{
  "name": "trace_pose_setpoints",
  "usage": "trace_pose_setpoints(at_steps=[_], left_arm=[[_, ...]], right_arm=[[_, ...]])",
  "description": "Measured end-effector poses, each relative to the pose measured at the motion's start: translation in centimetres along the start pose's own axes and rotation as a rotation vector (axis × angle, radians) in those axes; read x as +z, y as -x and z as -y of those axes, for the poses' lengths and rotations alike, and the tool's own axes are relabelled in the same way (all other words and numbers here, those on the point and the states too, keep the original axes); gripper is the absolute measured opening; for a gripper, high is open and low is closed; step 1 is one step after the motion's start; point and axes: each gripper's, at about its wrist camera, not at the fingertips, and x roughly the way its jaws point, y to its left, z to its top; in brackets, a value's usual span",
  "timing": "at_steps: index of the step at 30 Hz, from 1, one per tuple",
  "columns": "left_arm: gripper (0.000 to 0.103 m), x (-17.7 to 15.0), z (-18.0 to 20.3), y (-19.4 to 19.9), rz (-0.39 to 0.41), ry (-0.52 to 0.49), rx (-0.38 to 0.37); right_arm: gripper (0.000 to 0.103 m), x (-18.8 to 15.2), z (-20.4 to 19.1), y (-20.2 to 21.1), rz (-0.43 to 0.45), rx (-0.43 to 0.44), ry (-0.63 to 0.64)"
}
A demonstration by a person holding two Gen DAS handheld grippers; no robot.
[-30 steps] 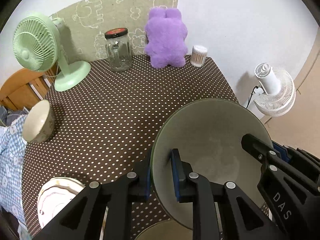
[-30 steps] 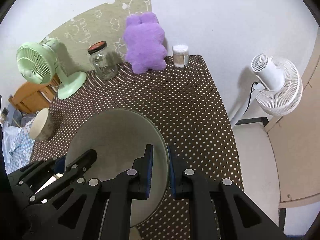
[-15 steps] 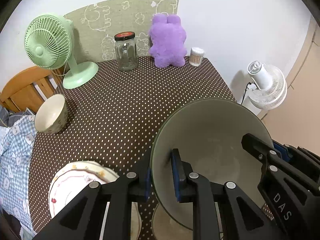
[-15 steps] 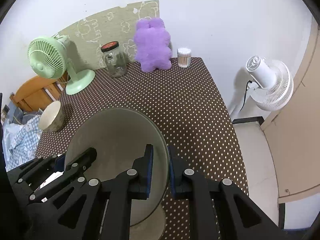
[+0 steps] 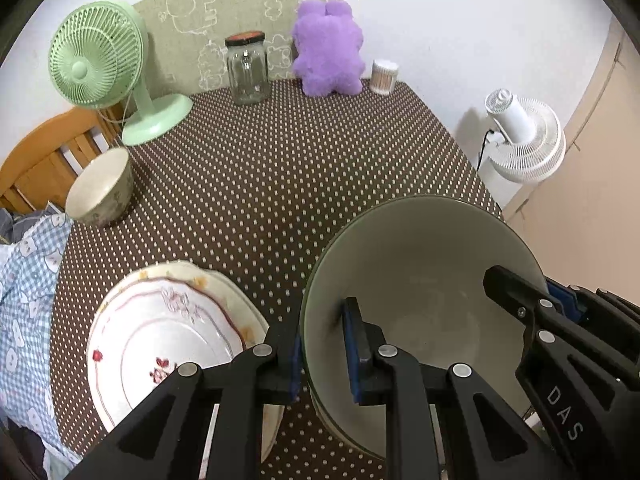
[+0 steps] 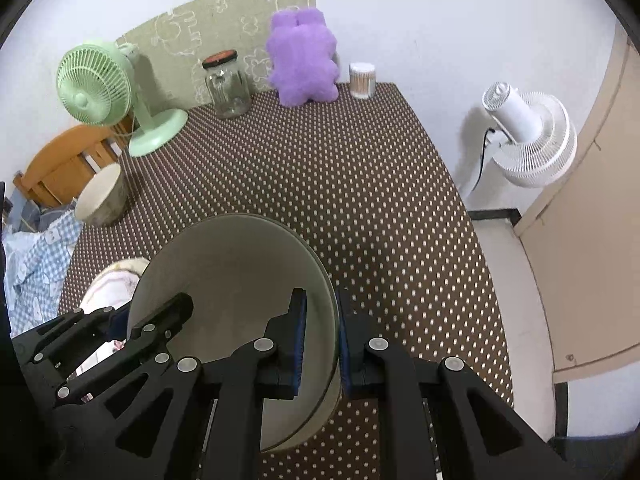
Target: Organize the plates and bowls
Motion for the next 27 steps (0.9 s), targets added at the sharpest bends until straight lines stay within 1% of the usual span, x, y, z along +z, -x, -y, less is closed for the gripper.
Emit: trace_pose_setpoints(at_steps=[7,15,22,27], left_arm=[[0.016,-1.3,0.1,-0.7,-0.039,-0.001,-0.005],[0.016,-2.6,-0.3,-1.8,-0.089,0.007,-0.011],[0.016,-3.2,-0.5,-2.4,-0.105,0.007,-0.026],[0.016,-3.2,-0.6,-3.2,-0.127,0.018,-0.059]], right_arm=[[0.017,-1.6,-0.1,-1.0,-0.044,-0.006,-0.006],[0.017,-2.6,-0.3,-2.4,-0.089,-0.010,-0.007],[0.017,-2.8,-0.4,-2.7,-0.084,-0.025,-0.004],[0.017,-2.7,-0.6,-2.9,-0.080,-0.057,0.016]])
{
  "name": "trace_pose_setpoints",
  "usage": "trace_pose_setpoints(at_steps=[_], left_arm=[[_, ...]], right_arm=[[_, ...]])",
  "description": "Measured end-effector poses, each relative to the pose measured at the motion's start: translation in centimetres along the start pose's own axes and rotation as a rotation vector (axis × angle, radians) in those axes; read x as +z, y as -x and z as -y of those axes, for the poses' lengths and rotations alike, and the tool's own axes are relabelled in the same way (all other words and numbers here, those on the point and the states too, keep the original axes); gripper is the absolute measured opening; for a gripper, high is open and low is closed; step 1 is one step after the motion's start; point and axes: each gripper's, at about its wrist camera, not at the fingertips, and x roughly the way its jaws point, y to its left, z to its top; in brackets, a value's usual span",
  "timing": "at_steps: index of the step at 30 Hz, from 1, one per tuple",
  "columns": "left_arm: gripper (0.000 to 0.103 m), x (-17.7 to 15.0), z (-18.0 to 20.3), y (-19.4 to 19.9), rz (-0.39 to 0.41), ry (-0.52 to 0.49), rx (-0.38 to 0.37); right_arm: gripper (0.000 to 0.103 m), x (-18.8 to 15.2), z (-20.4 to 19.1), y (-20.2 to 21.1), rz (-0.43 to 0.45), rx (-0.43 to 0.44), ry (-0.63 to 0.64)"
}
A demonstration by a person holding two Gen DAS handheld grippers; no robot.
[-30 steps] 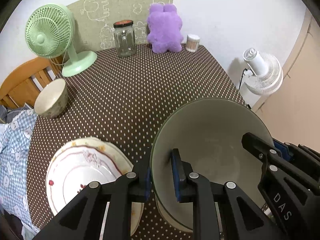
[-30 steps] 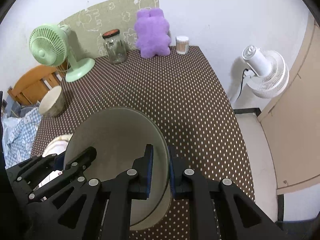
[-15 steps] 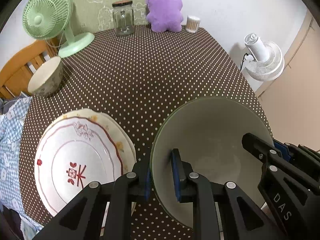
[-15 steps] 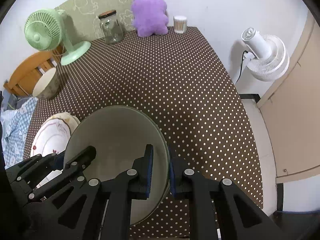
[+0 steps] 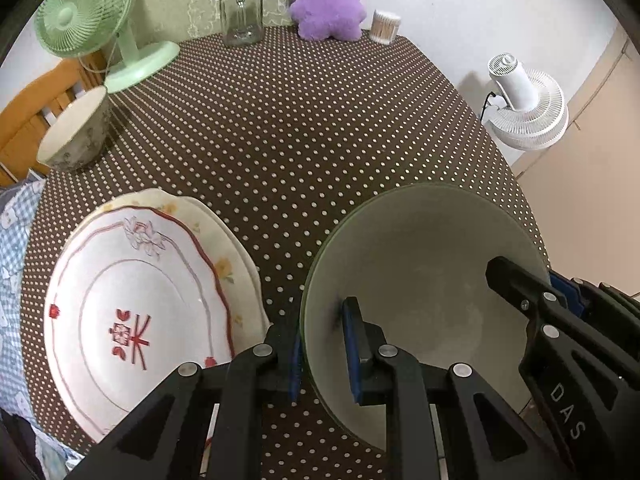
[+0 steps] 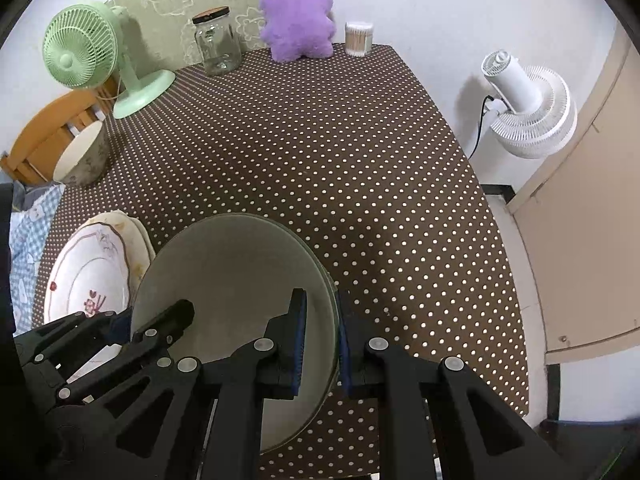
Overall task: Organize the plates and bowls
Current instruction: 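Lower the second bowl into the first bowl and open both tools, then move both tools to the rim of the nested grey-green bowls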
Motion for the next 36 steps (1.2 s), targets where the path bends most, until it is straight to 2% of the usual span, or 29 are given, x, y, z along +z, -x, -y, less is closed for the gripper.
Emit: trace_pose_setpoints(at_steps=[8,17,20,22,24,28,30,32,36], left_arm=[[0.015,-0.1,0.1,-0.2,0.008,-0.002,0.007],[0.016,-0.2,0.6,-0.1,0.024,0.028,0.046],[0.034,-0.2,0.8,0.3,0.036,0.037,0.070],[0.037,-0.1,0.7,0.8,0.039,0.053,0.087],[0.042,0.1,0.7,1.3,0.050,0.064,0.096],[0.054,0.4,0.2,2.9,0.070,0.104,0.166],[0.071,0.3,0.0,3.9,0.090,0.118,0.175],[0.076,0.2,-0.3,5.0,0.119,0.124,0.185],[0.080,0.3,-1.1,6.5,0.147,0.148,0.194]], right_arm=[[0.017,0.0,-0.1,-0.3,0.002,-0.025,0.030],[0.017,0.1,0.2,-0.7,0.007,0.006,0.062],[0.017,0.4,0.4,-1.0,-0.007,0.035,0.089],[0.020,0.8,0.5,-1.0,-0.019,0.061,0.098],[0.032,1.0,0.5,-0.4,-0.007,0.089,0.107],[0.053,1.8,1.2,0.8,0.025,0.104,0.123],[0.057,2.4,1.7,1.6,0.047,0.132,0.105],[0.066,2.9,1.8,2.3,0.069,0.153,0.099],[0.068,4.2,0.5,3.7,0.099,0.172,0.124]])
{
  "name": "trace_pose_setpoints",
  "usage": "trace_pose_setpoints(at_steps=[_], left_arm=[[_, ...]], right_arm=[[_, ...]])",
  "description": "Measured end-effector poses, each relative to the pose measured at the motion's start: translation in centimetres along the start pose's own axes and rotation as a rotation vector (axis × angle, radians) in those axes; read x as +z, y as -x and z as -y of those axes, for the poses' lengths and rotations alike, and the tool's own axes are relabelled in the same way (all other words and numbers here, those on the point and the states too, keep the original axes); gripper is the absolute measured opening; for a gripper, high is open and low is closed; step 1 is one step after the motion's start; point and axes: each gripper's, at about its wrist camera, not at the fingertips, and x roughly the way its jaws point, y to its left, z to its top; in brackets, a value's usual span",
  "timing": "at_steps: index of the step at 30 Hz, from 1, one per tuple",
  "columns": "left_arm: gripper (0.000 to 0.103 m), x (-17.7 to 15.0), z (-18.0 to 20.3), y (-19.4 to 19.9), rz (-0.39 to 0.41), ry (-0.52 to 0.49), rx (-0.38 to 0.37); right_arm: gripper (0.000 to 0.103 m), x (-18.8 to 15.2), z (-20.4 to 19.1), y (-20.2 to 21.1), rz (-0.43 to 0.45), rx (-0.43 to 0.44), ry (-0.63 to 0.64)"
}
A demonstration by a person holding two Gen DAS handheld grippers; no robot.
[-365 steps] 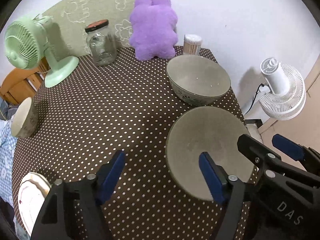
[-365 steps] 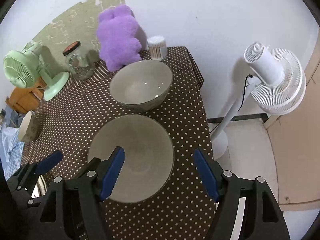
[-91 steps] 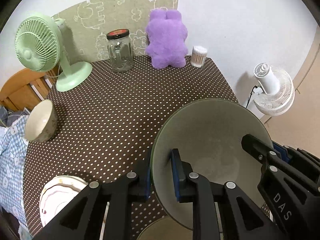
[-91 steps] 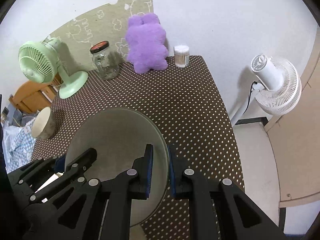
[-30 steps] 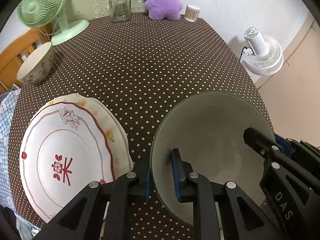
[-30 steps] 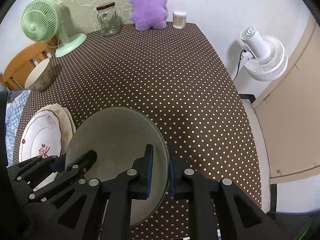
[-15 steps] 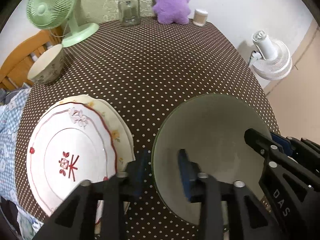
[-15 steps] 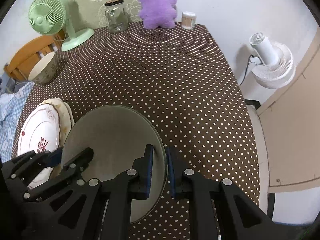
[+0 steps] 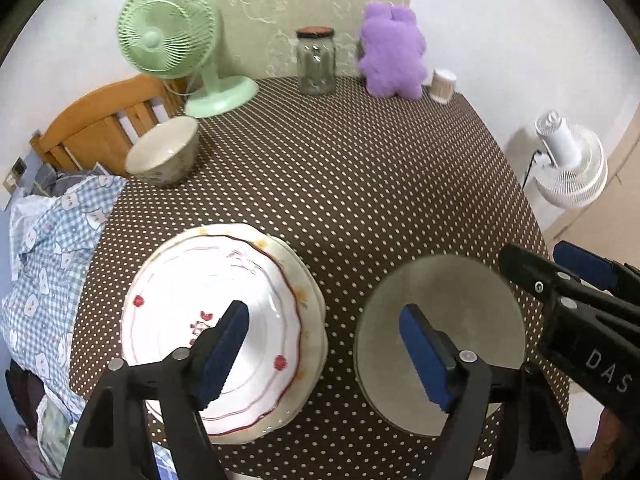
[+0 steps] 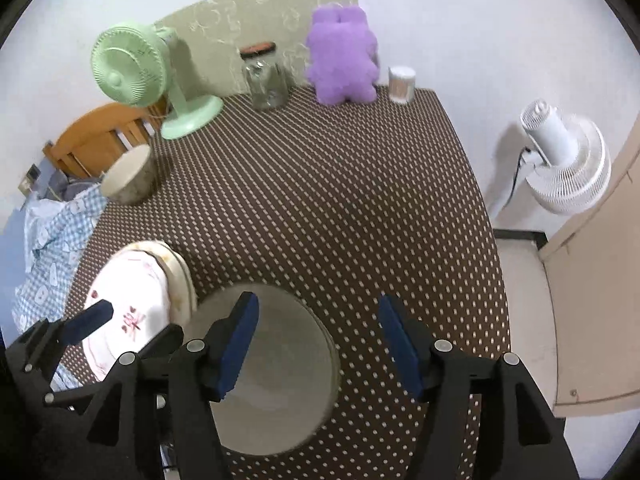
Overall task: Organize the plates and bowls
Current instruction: 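Move both tools to the rim of the nested grey-green bowls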
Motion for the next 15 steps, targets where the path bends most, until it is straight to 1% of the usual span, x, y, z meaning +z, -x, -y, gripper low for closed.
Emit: trace_pose_setpoints(at_steps=[2,4,5,7,11,15], left_arm=[[0.081,0.3,-0.7,0.7,0.016,0.014,0.005],[0.083,0.8,-1.6,1.3,0.034,0.028,-0.006],[0.085,1.0,-1.9,1.6,0.042,0.034,-0.010],[0.085,1.7,-3.1,2.2,0.064,0.044,-0.016],[0.085,3.3,-5.4,2.6,0.096,0.047,-0.032],[0.085,4.9,-8.0,2.3,0.117,0.021,-0.016]], right_arm=[[0.074,0.6,-1.1,0.4,0.011,0.009,0.021],[0.076,1.3,-2.7,0.9,0.033,0.021,0.035],[0.080,1.5,-3.2,1.0,0.038,0.025,0.038],[0.083,2.2,-4.7,1.4,0.058,0.027,0.048],[0.085,3.7,-7.8,1.5,0.082,0.008,0.043],[0.085,5.1,-10.9,1.2,0.104,-0.016,0.039]])
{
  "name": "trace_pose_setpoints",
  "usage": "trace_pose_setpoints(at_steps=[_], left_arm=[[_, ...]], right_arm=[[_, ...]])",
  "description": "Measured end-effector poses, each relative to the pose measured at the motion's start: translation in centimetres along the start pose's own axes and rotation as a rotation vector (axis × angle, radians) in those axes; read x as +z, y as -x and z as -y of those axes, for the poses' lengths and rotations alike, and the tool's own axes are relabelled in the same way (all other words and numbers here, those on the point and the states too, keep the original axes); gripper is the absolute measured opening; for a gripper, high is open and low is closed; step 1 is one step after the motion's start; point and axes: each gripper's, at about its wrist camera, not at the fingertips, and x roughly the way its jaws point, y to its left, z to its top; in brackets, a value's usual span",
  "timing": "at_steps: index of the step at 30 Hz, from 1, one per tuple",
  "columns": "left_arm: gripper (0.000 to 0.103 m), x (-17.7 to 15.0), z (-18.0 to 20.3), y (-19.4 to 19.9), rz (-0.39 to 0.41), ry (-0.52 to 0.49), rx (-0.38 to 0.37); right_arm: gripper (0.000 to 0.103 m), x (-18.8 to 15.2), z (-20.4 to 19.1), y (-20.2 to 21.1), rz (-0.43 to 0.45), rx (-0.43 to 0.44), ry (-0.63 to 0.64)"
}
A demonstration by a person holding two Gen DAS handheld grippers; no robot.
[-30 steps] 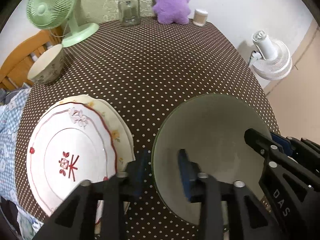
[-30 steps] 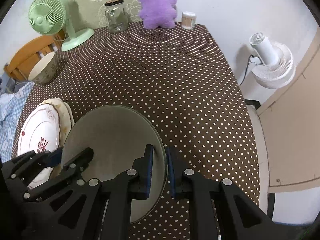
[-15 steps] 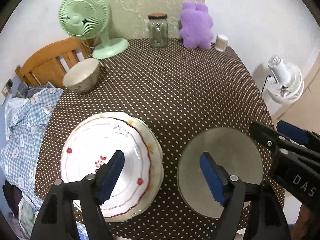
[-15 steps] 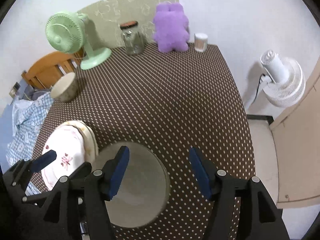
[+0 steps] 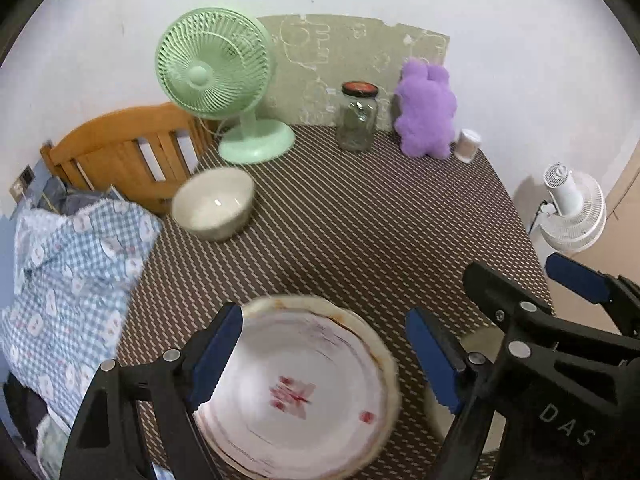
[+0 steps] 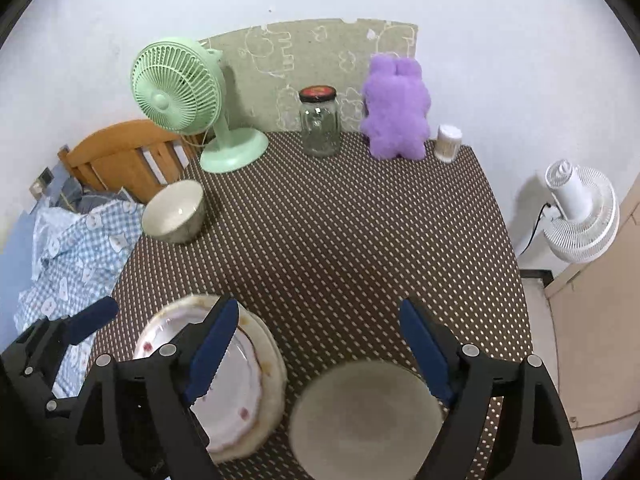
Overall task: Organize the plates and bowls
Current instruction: 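Move both tools to the rim of the nested grey-green bowls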
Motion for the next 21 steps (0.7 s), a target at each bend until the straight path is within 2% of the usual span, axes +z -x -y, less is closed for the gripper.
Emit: trace_pose_setpoints(at_steps=[7,21], left_arm=[[0.085,2.7,-5.4,-1.5,0.008,0.006,0.012],[0.083,6.7,-12.9,-6.4,0.002,0.020,0.036]], right_arm=[[0.085,2.5,-4.9,-2.1,0.000,0.002,-0.015],[0.085,7.4,-12.1,-9.0,-0.020,0.018,-0.040]])
